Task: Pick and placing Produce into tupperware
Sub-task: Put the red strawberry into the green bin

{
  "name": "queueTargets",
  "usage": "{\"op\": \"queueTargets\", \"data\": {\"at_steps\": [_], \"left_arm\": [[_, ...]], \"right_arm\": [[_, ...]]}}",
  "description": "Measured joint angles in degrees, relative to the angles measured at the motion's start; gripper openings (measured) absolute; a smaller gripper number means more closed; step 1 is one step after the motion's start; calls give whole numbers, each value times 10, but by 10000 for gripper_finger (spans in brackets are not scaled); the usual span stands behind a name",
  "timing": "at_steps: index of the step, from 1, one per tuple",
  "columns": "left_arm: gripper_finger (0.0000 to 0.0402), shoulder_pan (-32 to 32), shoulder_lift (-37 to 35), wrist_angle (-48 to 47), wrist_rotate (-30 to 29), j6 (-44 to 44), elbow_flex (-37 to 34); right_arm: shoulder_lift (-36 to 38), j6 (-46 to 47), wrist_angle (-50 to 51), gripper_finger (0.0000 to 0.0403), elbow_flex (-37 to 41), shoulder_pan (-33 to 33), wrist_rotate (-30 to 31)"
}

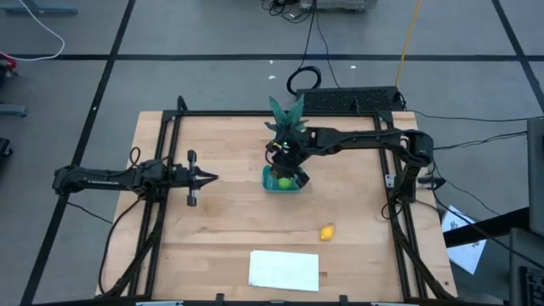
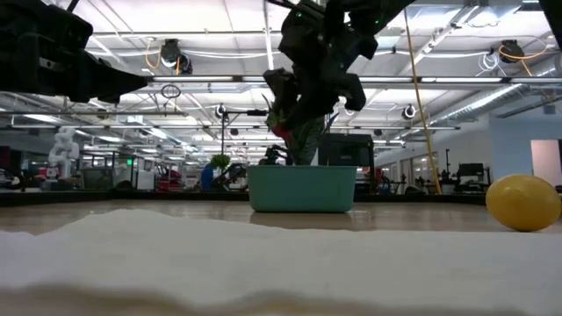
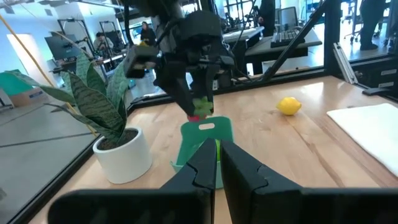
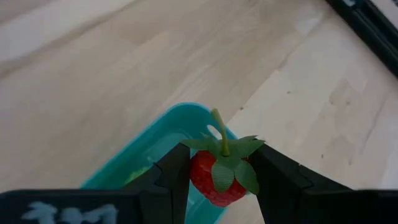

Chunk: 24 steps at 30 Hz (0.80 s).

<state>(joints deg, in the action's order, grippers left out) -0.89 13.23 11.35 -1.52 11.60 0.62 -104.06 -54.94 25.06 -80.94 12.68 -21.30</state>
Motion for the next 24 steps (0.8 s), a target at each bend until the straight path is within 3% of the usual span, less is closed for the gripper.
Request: {"op": "queueTargets", "data": {"at_steps": [12,24], "left_arm": [[26,0,0,-1,0,1,0],[26,0,0,-1,0,2,0]], "right_arm": [[-22,-43,1,130,-2,3,1],[-74,10,-31,130,-2,8,2]]}}
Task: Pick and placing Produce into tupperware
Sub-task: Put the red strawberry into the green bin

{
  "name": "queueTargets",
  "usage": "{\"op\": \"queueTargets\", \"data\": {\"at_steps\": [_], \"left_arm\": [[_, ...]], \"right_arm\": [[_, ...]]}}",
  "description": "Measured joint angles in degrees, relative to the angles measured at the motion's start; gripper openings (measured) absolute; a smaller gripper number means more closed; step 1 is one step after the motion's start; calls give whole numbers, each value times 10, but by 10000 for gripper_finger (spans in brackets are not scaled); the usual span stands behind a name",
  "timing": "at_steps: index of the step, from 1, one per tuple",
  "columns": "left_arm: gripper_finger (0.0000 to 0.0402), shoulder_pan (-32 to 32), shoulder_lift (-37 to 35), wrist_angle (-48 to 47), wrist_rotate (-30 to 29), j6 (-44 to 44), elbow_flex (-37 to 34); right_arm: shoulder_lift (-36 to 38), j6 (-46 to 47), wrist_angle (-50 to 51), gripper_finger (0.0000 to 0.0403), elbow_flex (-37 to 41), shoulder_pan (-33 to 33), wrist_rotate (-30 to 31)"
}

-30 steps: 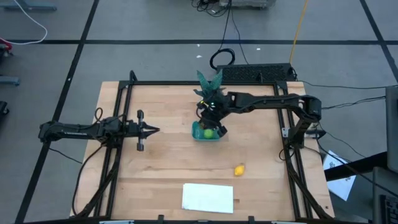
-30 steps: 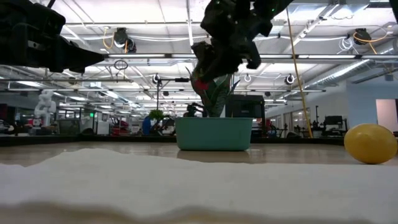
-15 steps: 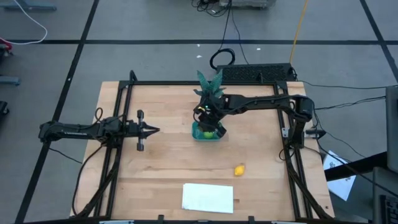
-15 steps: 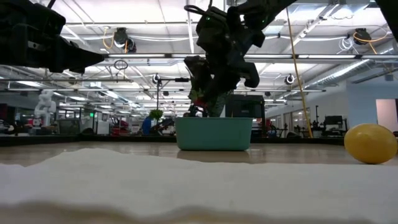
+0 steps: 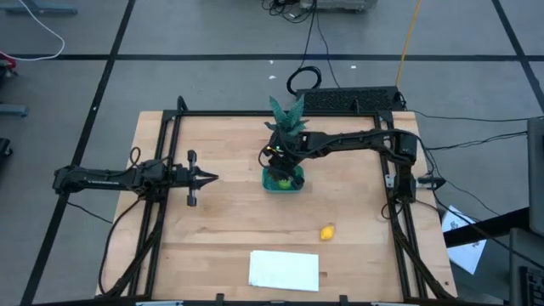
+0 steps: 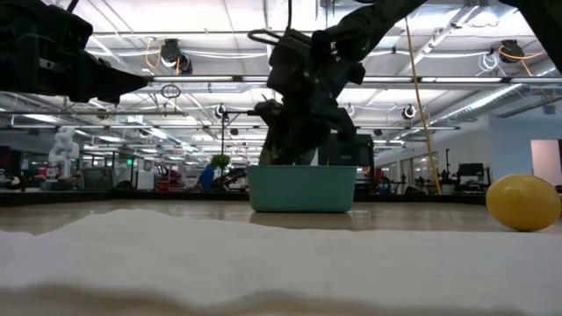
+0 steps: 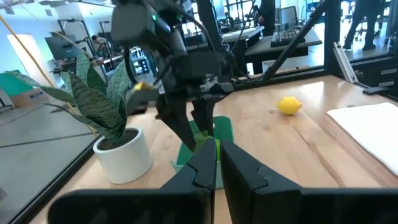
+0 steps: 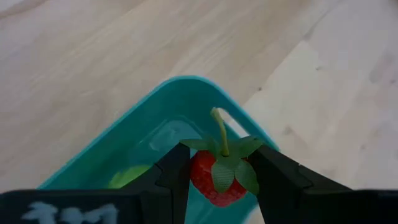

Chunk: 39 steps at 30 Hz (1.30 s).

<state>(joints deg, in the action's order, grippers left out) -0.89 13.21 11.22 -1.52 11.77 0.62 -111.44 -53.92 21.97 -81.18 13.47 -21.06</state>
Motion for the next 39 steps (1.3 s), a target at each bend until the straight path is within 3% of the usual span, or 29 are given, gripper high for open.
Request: {"op": "queueTargets", "data": {"at_steps": [20,39], "left_arm": [[26,0,0,-7,0,0,0],[26,0,0,-8,0,-2,0]], "right_arm": [[0,166,5,130,0,-1,0],[-21,85,-7,130,1,-8,4]]}}
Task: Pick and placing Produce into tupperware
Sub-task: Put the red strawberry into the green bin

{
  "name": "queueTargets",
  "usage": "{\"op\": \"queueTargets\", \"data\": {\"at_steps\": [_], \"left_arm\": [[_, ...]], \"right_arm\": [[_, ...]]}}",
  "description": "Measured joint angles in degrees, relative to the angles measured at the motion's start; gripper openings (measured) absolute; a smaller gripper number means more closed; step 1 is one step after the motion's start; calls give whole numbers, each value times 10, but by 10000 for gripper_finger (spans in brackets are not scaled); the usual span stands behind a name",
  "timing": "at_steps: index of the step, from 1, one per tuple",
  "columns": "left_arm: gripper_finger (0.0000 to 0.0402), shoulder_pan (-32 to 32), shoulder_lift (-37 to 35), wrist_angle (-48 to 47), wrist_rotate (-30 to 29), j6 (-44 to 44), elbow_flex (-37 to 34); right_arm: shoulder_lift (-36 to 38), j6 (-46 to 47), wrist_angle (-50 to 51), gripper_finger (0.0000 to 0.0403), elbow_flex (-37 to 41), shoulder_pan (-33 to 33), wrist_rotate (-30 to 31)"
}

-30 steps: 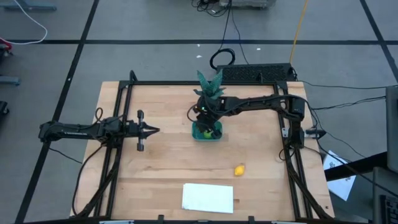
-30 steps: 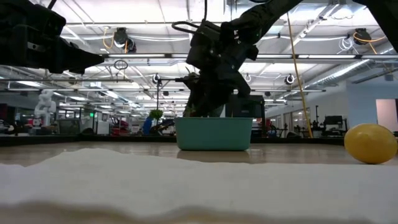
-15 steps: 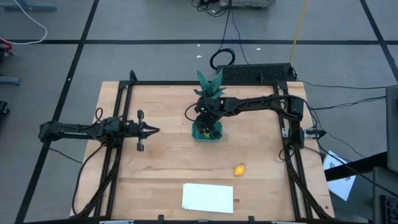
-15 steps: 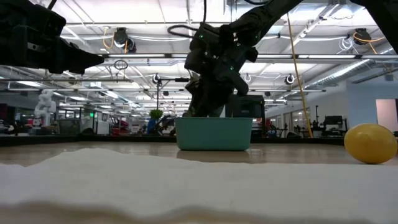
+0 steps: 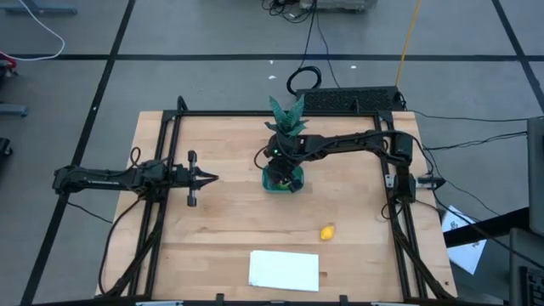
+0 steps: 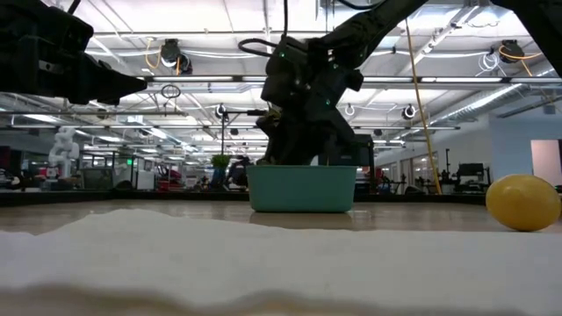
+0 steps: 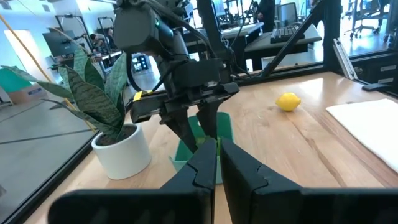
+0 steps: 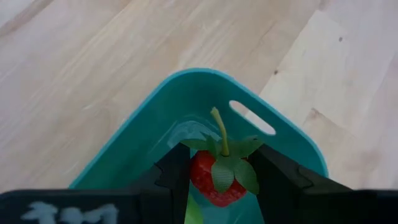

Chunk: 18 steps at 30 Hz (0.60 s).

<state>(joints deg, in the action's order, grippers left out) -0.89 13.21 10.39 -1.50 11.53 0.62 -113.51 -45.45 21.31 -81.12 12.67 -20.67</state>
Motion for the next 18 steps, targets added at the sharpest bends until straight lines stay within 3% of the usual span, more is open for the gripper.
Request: {"op": "queueTargets", "data": {"at_steps": [18], "left_arm": [[26,0,0,1,0,0,0]], "right_arm": [[0,-2,-11,130,20,1,11]]}}
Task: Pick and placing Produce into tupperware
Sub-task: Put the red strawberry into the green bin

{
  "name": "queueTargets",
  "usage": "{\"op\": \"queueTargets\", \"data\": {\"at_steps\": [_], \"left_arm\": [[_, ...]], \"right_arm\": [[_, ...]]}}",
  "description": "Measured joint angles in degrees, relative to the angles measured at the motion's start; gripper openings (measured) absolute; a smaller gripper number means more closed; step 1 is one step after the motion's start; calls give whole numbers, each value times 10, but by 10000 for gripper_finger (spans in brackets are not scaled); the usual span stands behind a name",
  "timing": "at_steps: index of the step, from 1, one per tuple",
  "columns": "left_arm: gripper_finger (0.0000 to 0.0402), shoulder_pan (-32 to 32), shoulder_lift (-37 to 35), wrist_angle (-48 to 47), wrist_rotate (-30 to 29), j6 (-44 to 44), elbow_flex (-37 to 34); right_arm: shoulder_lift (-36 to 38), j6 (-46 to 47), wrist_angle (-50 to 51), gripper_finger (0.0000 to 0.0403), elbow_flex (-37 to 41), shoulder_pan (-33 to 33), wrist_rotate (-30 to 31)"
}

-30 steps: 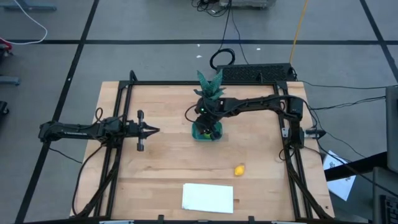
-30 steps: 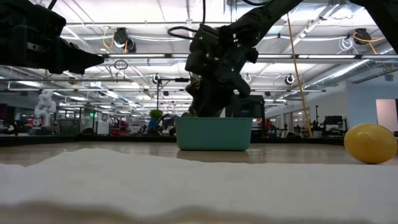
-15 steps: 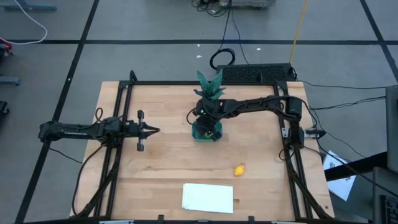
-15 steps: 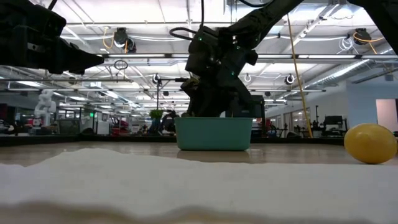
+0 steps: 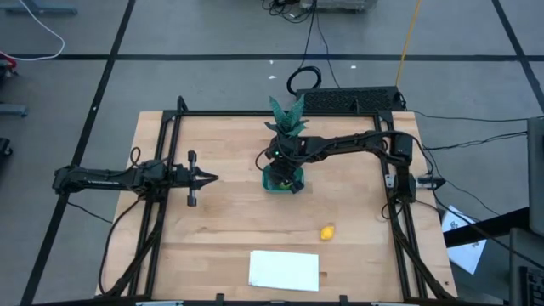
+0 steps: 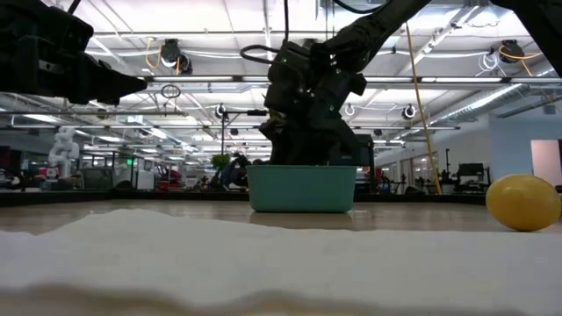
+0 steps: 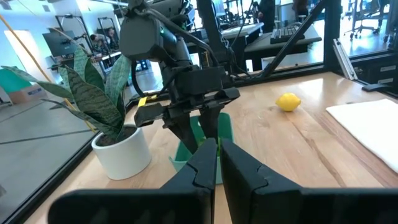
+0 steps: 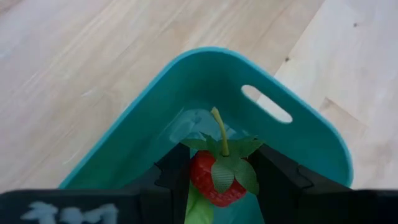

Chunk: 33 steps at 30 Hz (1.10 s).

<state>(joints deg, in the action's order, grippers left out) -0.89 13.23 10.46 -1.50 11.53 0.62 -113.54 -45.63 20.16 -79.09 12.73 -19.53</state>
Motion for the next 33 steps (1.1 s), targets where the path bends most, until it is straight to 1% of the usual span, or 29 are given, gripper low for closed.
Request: {"op": "queueTargets", "data": {"at_steps": [5,7,17,23,30,33], "left_arm": [[26,0,0,0,0,-1,0],[26,0,0,0,0,-1,0],[26,0,0,0,0,0,0],[26,0,0,0,0,2,0],[26,0,0,0,0,2,0],[26,0,0,0,0,2,0]], "right_arm": [[0,15,7,130,0,0,-3],[0,14,23,130,0,0,-17],[0,24,34,130,-1,1,-17],[0,42,7,130,-3,8,-15],[-4,40,2,130,-3,11,-16],[-11,55,-2,130,-3,10,-16]]}}
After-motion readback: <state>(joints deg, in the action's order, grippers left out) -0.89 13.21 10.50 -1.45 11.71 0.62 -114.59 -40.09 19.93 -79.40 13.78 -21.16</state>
